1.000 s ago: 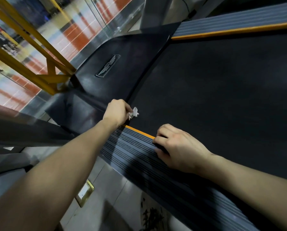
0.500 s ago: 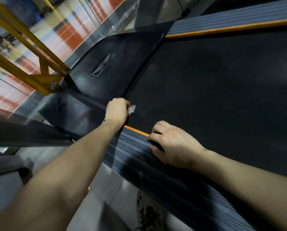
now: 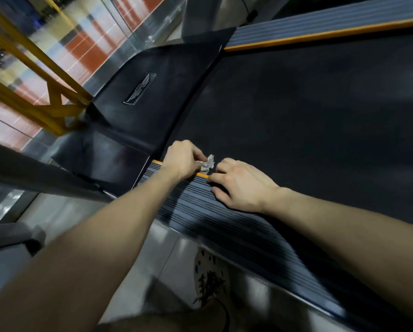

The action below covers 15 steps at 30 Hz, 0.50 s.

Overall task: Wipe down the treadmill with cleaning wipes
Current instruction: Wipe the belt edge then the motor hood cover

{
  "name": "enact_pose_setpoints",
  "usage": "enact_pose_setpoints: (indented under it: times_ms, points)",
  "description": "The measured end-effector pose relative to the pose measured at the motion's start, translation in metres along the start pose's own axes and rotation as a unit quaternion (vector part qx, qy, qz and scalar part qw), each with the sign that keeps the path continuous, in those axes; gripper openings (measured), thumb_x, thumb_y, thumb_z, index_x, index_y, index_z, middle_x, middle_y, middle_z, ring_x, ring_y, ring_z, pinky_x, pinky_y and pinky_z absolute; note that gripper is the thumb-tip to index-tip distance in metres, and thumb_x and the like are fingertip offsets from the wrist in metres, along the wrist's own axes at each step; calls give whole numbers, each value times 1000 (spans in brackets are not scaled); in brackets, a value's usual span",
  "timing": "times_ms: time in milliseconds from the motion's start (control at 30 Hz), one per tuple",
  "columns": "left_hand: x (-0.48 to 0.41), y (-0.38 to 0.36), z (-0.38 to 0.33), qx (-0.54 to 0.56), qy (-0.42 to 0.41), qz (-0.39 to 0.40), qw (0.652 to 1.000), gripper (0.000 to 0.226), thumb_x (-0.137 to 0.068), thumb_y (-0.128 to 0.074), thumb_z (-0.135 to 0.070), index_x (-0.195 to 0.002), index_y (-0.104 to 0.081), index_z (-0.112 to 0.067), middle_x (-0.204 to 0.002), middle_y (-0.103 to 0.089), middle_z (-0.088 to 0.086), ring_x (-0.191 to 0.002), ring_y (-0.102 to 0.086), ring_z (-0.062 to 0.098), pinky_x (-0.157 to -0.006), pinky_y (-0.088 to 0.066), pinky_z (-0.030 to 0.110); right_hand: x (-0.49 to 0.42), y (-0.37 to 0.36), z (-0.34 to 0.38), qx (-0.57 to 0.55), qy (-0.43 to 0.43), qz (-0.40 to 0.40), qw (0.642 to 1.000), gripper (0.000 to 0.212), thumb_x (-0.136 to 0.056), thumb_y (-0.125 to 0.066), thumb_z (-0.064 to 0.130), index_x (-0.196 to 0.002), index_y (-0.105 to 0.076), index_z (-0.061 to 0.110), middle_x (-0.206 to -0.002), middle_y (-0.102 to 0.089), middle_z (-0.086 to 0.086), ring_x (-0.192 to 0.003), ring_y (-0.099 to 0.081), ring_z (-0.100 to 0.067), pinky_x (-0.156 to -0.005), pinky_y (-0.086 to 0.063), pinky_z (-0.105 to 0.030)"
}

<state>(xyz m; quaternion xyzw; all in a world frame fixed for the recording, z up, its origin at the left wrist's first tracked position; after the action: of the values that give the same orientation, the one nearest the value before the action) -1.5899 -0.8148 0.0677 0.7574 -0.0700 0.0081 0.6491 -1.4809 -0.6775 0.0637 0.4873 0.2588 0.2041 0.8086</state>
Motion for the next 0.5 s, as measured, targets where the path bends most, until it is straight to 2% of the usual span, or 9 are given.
enact_pose_setpoints:
  times_ms: [133, 300, 400, 500]
  points:
    - [20, -6, -28, -10, -27, -16, 999, 20, -90, -78, -18, -98, -88, -34, -103, -83, -6, -103, -76, 17, -100, -58, 32, 35, 17, -2, 46, -19, 61, 997, 36, -106, -45, 46, -126, -67, 25, -117, -62, -1, -115, -57, -26, -97, -50, -45]
    - [30, -6, -49, -1, -17, -13, 1000, 21, -91, -78, -17, -97, -88, -34, -102, -82, -1, -97, -76, 23, -92, -61, 30, 124, 63, -17, 98, -69, 116, 986, 41, -107, -41, 51, -126, -69, 29, -118, -62, 3, -116, -60, -24, -99, -51, -44]
    - [50, -9, -107, -5, -102, 23, 994, 19, -94, -77, -19, -102, -87, -33, -102, -81, -1, -94, -75, 23, -86, -60, 29, 170, 95, -20, 130, -103, 136, 977, 53, -102, -30, 57, -122, -71, 30, -114, -62, 5, -113, -61, -23, -95, -52, -42]
    - [82, -1, -170, -74, -196, 24, 978, 28, -94, -69, -18, -106, -83, -39, -106, -81, -3, -98, -74, 24, -85, -60, 36, 204, 135, -12, 125, -143, 140, 972, 45, -100, -39, 55, -114, -73, 28, -108, -62, 5, -106, -63, -25, -90, -55, -43]
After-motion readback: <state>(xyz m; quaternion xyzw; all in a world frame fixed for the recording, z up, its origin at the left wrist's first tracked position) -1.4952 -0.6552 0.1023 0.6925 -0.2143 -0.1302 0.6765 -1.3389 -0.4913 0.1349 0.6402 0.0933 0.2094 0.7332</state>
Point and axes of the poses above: each hand's wrist, its own x-axis away from the middle knuckle, its own y-axis out of the back of the hand, z = x × y, the point moved 9 cm from there along -x, towards the middle knuckle
